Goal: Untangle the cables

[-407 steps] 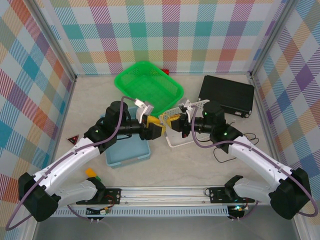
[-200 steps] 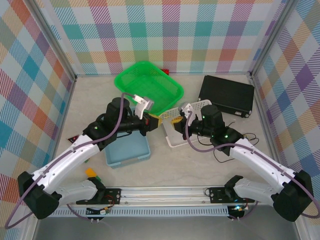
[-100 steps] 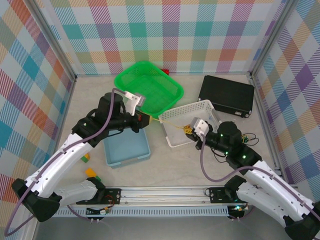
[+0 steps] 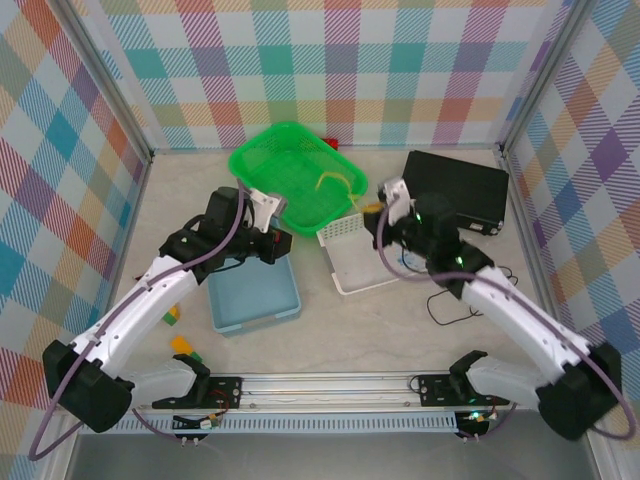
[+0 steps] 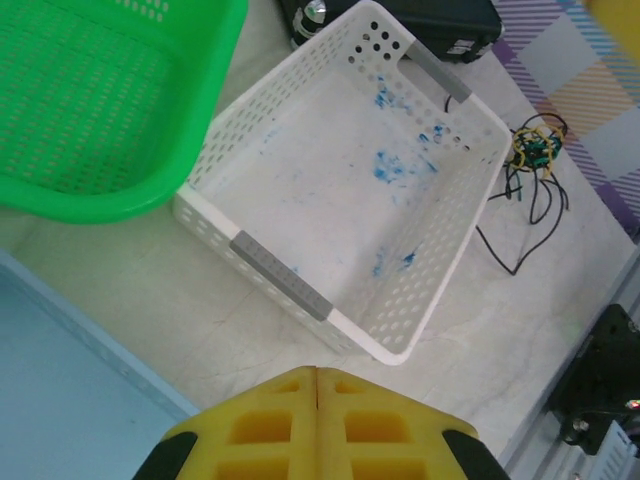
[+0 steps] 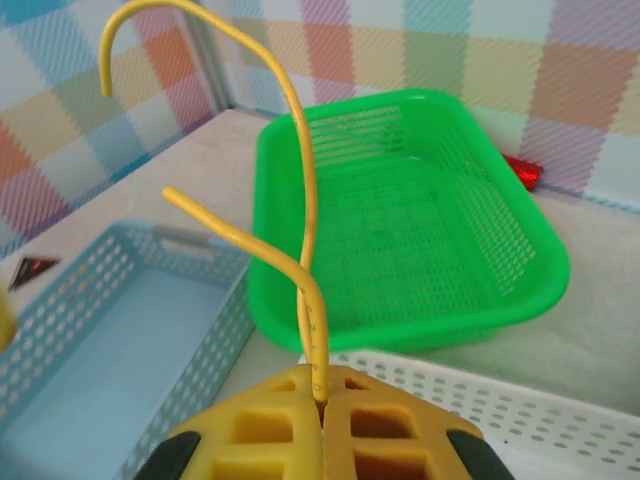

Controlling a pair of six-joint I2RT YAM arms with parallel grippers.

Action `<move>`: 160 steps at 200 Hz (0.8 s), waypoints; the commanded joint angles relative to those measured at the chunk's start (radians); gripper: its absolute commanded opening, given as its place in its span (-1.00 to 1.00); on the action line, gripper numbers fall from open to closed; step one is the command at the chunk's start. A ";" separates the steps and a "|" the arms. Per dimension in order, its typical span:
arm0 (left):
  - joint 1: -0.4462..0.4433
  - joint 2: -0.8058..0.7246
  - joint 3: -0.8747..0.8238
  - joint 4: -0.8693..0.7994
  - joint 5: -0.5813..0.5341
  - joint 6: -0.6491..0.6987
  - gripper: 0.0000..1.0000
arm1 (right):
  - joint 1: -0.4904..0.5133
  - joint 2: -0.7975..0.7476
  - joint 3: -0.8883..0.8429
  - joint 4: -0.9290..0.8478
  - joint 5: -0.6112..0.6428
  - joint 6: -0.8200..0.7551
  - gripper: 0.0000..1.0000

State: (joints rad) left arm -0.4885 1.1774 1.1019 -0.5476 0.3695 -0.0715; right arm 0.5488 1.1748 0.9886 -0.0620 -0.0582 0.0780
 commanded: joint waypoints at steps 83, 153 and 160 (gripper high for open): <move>0.271 -0.123 -0.086 0.050 0.072 -0.026 0.81 | -0.024 0.910 0.901 -0.492 0.092 0.371 -0.94; 0.307 -0.097 -0.090 0.119 0.158 0.031 1.00 | -0.025 0.845 0.864 -0.387 -0.001 0.252 0.23; 0.307 -0.096 -0.094 0.144 0.174 0.035 0.99 | -0.029 0.797 0.831 -0.388 -0.011 0.251 0.23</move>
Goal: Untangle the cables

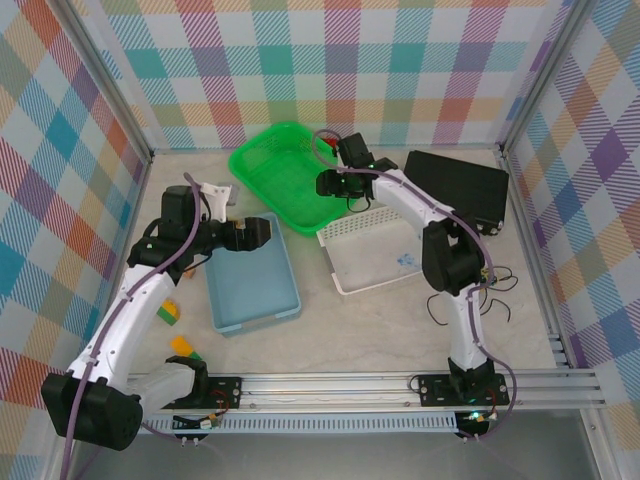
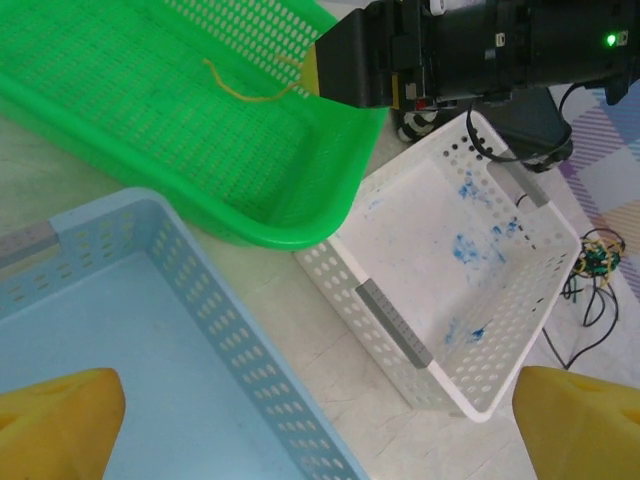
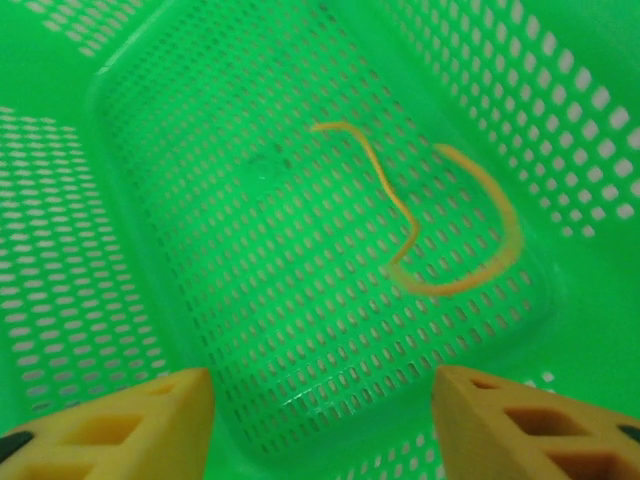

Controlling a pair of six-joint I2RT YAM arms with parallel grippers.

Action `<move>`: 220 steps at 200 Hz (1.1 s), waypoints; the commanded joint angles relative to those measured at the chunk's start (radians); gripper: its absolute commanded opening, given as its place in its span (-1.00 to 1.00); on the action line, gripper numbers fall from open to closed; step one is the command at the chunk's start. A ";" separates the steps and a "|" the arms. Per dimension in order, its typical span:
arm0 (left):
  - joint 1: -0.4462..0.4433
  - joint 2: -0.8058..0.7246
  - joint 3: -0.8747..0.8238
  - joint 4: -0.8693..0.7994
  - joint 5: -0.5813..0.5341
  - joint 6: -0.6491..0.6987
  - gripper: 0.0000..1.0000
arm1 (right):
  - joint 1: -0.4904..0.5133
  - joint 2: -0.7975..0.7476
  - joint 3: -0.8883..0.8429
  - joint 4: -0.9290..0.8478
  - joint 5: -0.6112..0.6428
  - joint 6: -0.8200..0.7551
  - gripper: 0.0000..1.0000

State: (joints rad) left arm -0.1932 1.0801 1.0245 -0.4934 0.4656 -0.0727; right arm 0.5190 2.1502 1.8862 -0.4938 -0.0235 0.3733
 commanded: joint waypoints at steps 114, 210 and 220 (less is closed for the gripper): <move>-0.340 0.255 0.014 0.363 -0.023 -0.181 0.59 | -0.497 -1.009 -0.680 -0.501 -0.044 0.170 0.10; -0.575 0.752 0.335 0.253 -0.315 -0.549 -1.00 | -0.743 -1.000 -0.810 -0.527 -0.119 0.107 0.11; -0.581 0.794 0.390 0.167 -0.363 -0.557 -1.00 | -0.752 -1.000 -0.813 -0.528 -0.123 0.105 0.11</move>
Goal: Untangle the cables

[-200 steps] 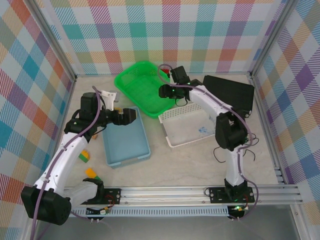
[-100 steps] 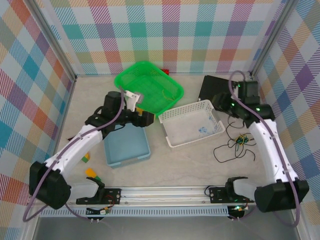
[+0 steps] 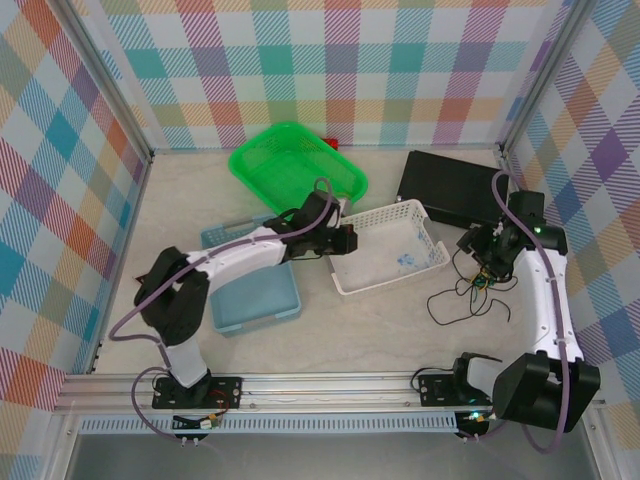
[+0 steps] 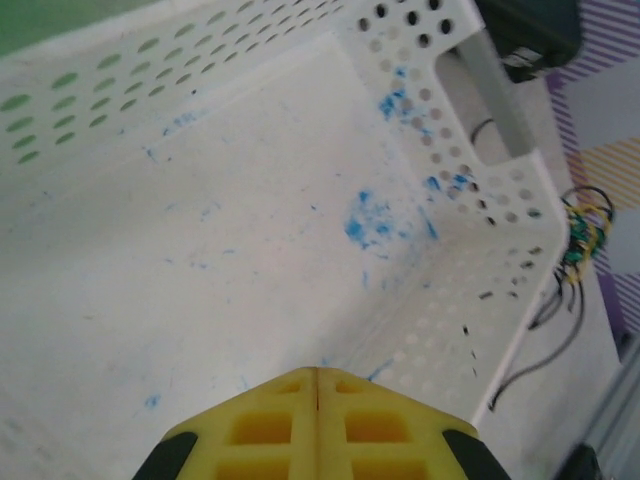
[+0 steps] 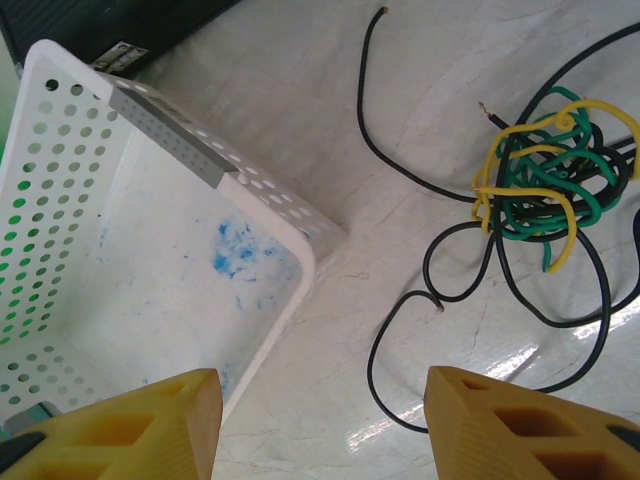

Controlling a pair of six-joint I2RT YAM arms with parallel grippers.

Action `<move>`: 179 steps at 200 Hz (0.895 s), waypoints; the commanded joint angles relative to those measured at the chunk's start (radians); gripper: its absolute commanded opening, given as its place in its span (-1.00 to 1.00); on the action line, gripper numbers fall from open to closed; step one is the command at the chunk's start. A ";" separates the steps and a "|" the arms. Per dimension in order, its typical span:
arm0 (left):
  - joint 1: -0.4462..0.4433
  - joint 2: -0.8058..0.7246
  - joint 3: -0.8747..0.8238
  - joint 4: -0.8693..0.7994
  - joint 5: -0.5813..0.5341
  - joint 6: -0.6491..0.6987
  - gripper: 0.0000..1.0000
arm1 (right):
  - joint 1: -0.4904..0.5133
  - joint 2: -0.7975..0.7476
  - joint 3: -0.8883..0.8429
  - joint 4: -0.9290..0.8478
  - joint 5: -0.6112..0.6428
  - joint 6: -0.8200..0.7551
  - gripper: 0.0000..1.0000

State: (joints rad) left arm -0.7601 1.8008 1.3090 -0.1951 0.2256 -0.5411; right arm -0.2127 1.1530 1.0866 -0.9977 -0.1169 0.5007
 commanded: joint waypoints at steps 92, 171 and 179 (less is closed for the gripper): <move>0.088 0.138 0.143 -0.395 -0.271 -0.085 -1.00 | -0.059 0.004 -0.031 -0.048 0.020 -0.047 0.15; 0.165 0.018 0.005 -0.394 -0.291 -0.054 -1.00 | -0.098 0.014 -0.125 -0.026 0.116 -0.098 0.17; 0.166 0.006 0.007 -0.382 -0.278 -0.027 -1.00 | -0.111 0.025 -0.131 -0.012 0.129 -0.105 0.17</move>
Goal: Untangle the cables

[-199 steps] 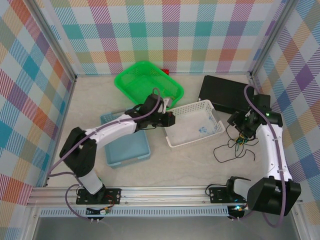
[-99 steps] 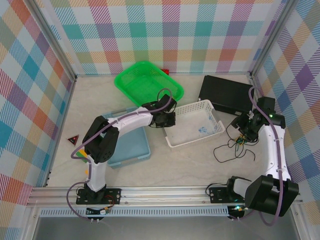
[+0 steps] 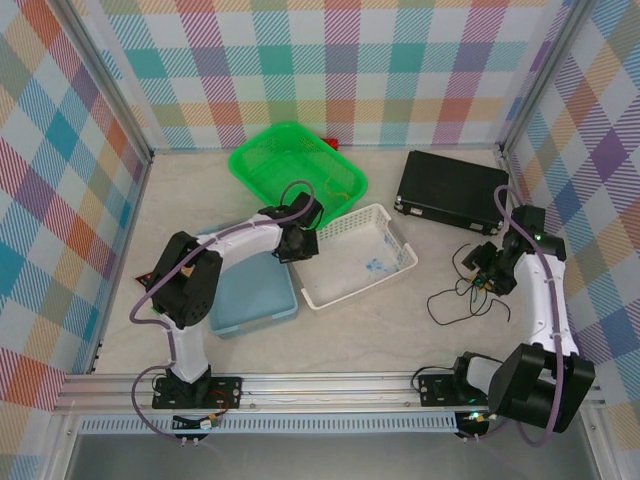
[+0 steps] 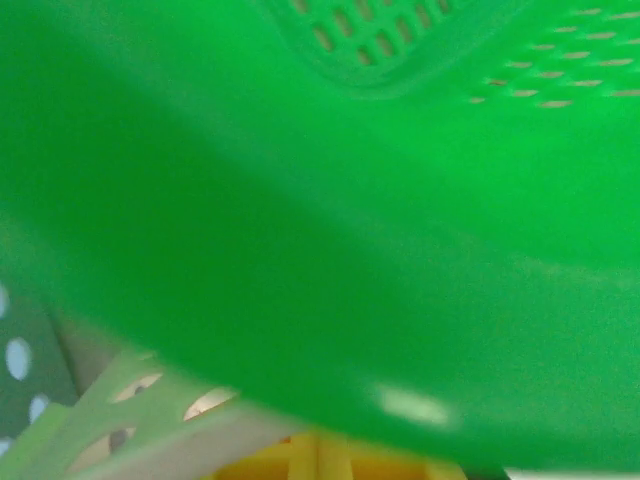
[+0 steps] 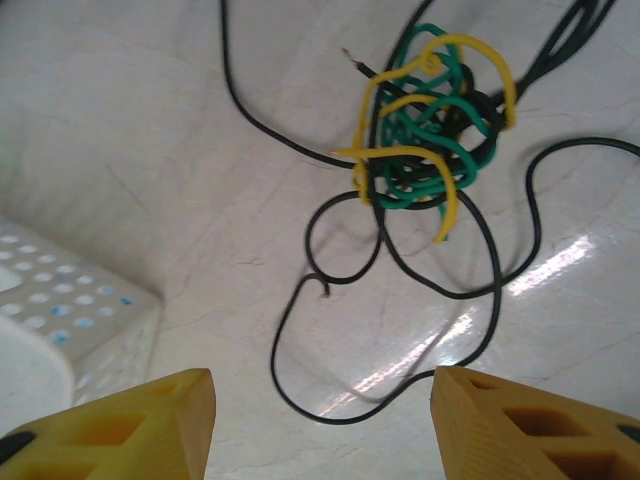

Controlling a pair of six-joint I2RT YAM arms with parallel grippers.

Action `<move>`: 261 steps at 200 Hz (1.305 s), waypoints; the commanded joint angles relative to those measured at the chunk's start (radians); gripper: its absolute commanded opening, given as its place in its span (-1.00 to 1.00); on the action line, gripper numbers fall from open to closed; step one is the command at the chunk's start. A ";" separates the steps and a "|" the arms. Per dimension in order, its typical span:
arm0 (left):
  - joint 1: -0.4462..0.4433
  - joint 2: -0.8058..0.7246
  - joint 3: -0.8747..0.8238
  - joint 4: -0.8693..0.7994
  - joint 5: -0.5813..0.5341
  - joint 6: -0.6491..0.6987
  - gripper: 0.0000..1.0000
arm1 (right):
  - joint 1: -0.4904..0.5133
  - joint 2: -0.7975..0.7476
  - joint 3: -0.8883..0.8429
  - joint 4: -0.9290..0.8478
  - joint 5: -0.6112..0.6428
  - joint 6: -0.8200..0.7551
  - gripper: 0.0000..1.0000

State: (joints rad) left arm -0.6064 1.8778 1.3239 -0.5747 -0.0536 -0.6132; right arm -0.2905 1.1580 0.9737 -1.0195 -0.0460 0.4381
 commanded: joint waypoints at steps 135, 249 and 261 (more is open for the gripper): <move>0.089 -0.346 -0.146 0.227 0.881 0.550 0.42 | -0.060 0.036 -0.123 0.301 0.019 -0.657 0.03; 0.089 -0.316 -0.192 0.288 0.948 0.527 0.51 | -0.044 0.131 -0.143 0.340 0.047 -0.730 -0.16; 0.089 -0.315 -0.190 0.288 0.948 0.526 0.51 | -0.042 0.138 -0.147 0.341 0.042 -0.730 -0.17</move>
State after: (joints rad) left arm -0.5209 1.5497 1.1412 -0.3138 0.8566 -0.0887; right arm -0.3424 1.2804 0.8421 -0.6899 0.0109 -0.2745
